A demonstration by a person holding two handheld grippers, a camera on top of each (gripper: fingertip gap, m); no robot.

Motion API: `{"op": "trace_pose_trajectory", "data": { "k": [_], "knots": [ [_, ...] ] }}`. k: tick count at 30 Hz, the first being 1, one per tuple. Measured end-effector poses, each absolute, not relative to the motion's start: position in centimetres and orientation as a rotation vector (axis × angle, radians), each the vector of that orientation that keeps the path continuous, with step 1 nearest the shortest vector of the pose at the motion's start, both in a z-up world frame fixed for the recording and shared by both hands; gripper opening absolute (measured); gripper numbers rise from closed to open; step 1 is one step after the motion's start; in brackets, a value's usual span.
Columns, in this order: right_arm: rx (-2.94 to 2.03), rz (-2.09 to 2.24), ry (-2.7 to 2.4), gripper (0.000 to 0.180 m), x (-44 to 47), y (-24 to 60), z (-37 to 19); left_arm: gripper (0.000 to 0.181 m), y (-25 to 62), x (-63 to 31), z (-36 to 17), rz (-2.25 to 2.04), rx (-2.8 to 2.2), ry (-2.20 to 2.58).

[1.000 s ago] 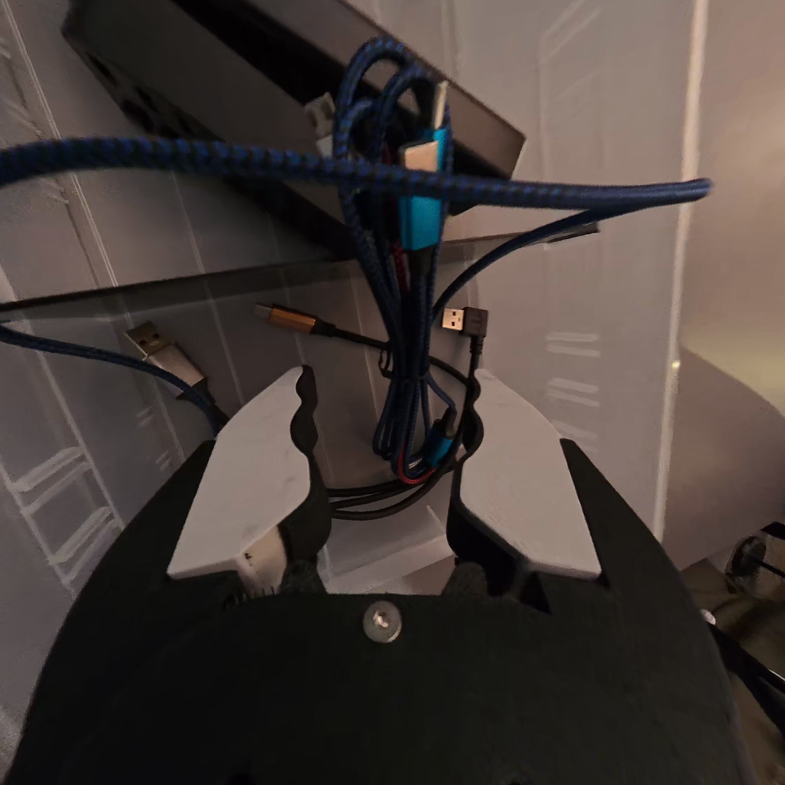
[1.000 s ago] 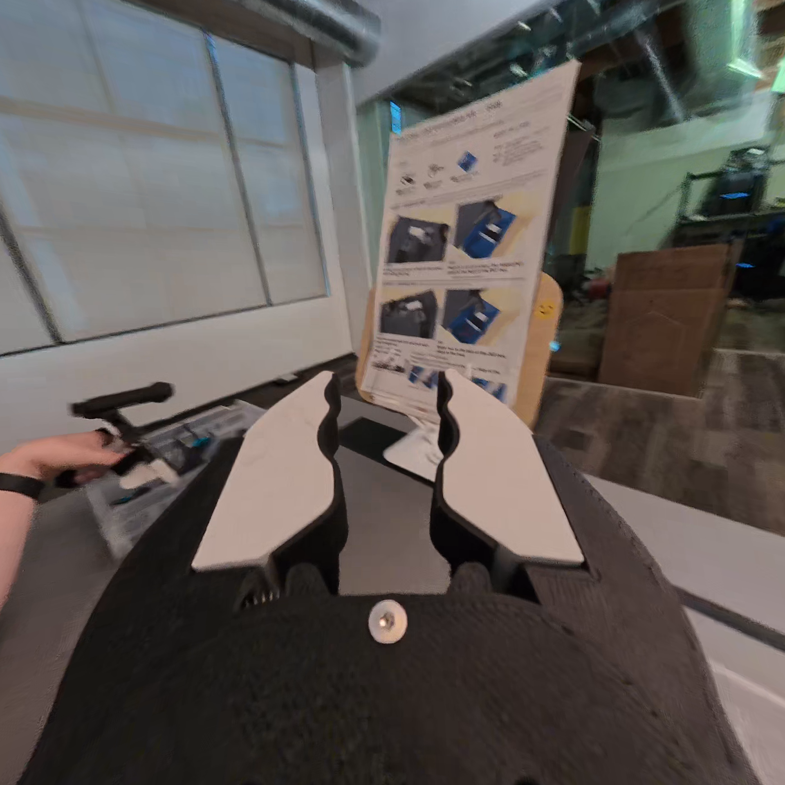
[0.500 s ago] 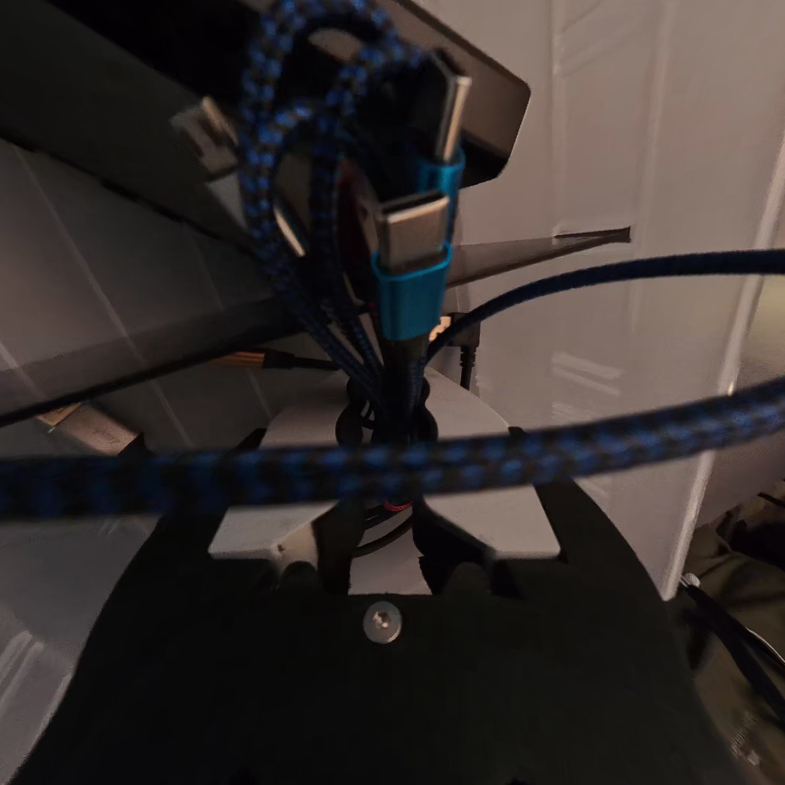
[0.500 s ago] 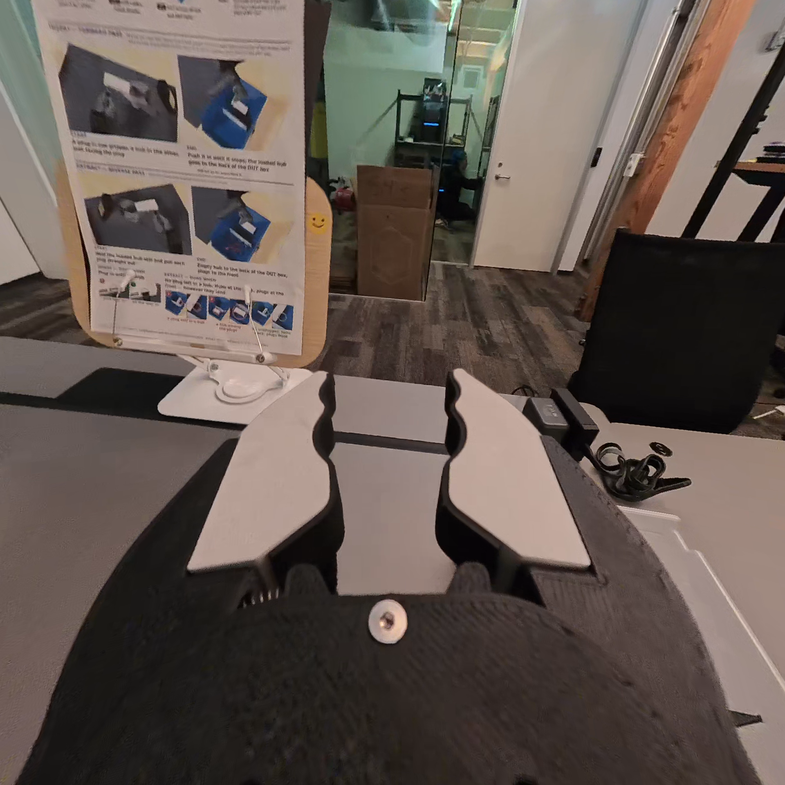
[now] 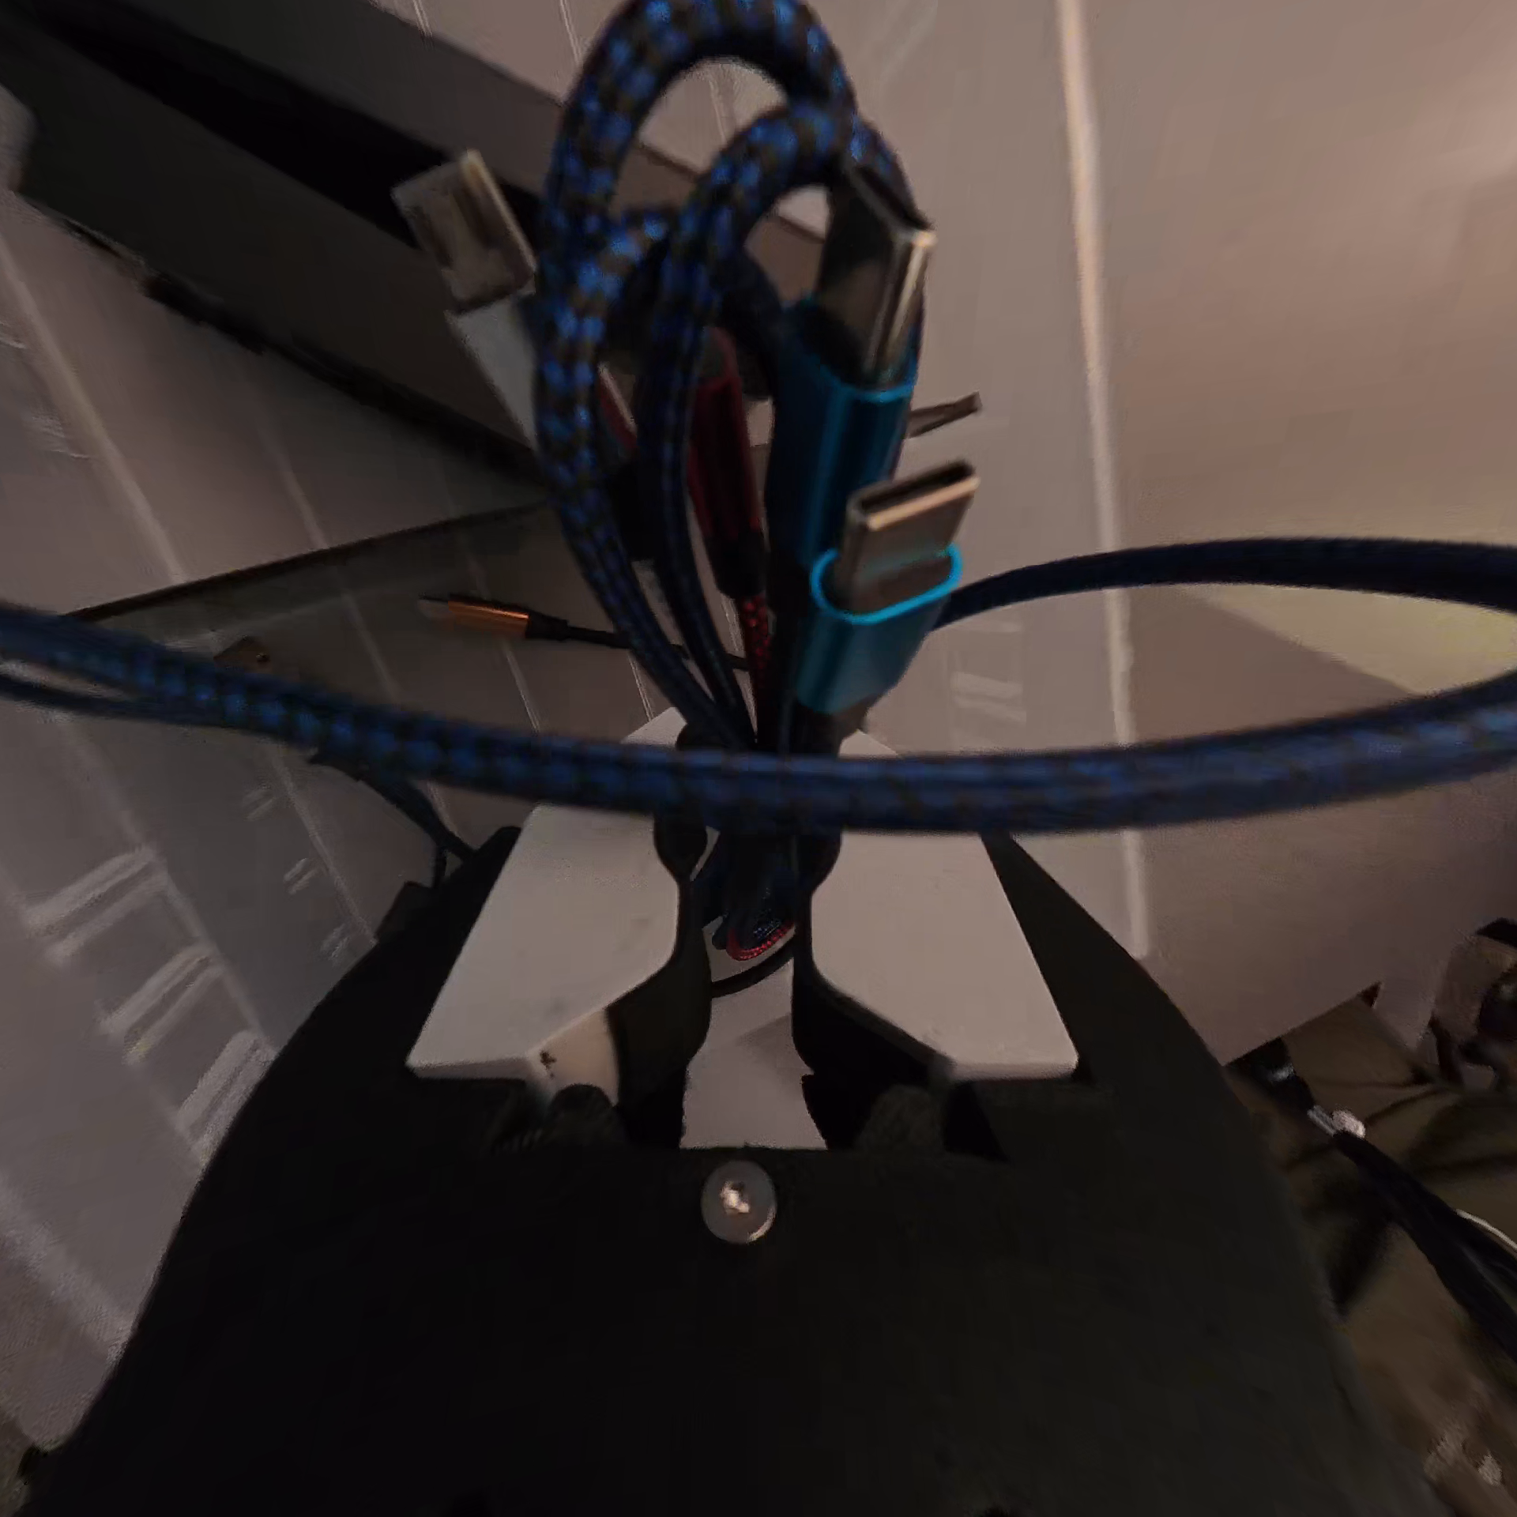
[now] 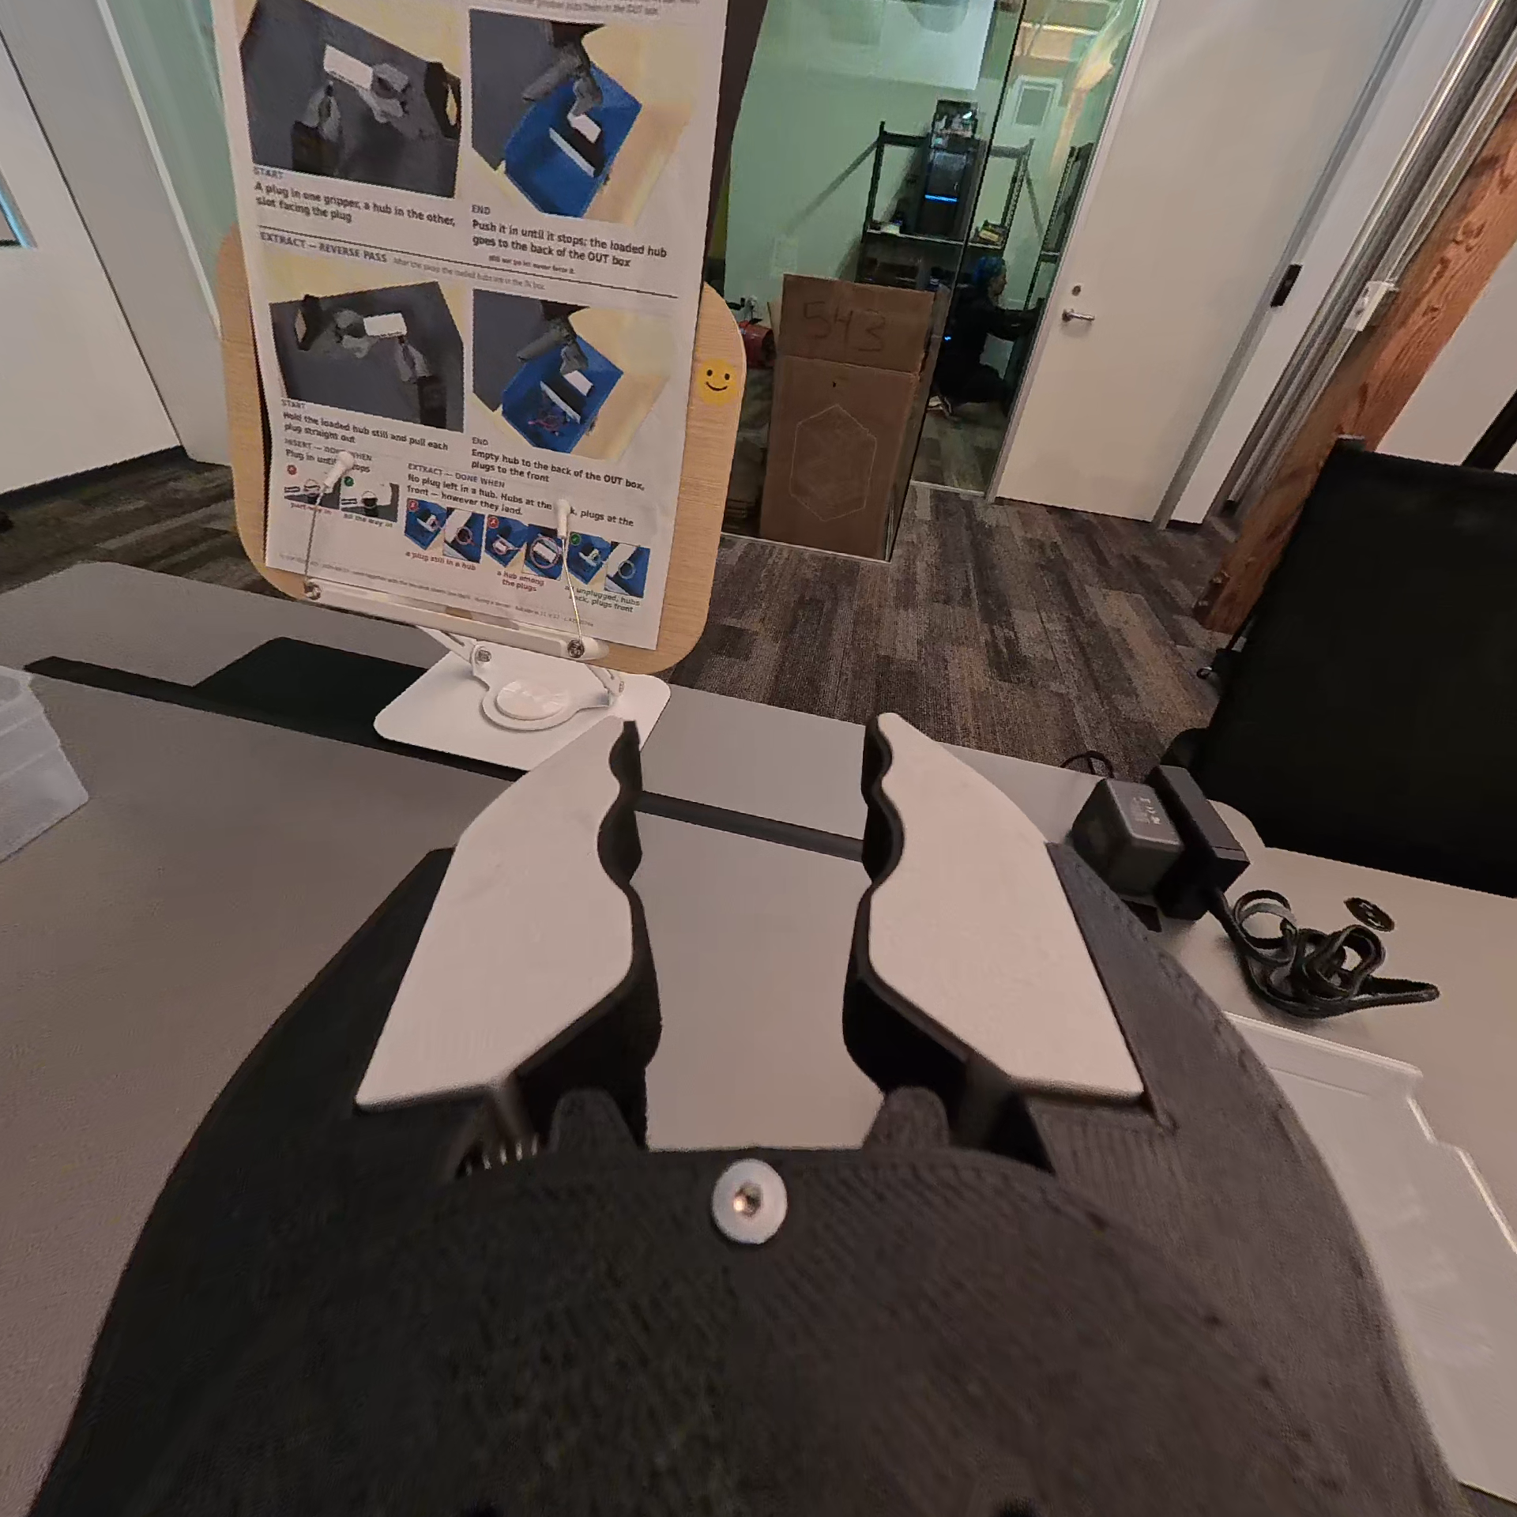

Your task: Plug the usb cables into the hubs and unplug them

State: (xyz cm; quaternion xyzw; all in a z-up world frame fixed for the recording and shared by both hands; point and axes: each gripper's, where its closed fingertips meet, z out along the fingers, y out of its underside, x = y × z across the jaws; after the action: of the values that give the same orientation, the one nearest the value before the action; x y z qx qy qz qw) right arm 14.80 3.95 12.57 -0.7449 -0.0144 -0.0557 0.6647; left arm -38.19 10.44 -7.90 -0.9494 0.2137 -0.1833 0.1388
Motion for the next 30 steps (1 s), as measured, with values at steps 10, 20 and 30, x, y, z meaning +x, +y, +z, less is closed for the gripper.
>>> {"op": "trace_pose_trajectory", "data": {
  "k": [10, 20, 30],
  "knots": [
    [-1.691, -0.115, -0.067, 0.053, 14.3, 4.4, 12.2, 0.017, 9.8, -36.6, 3.6, -0.385, -2.276, 0.612],
    [-1.712, -0.11, -0.117, 0.053, 13.3, 4.8, 11.5, 0.015, 5.9, -29.6, 13.5, -0.345, -1.778, 0.793],
    [-1.737, -0.142, -0.298, 0.053, 9.3, 6.0, 10.4, 0.013, 1.0, -23.3, 16.8, -0.352, -1.552, 0.945]
  ]
}}
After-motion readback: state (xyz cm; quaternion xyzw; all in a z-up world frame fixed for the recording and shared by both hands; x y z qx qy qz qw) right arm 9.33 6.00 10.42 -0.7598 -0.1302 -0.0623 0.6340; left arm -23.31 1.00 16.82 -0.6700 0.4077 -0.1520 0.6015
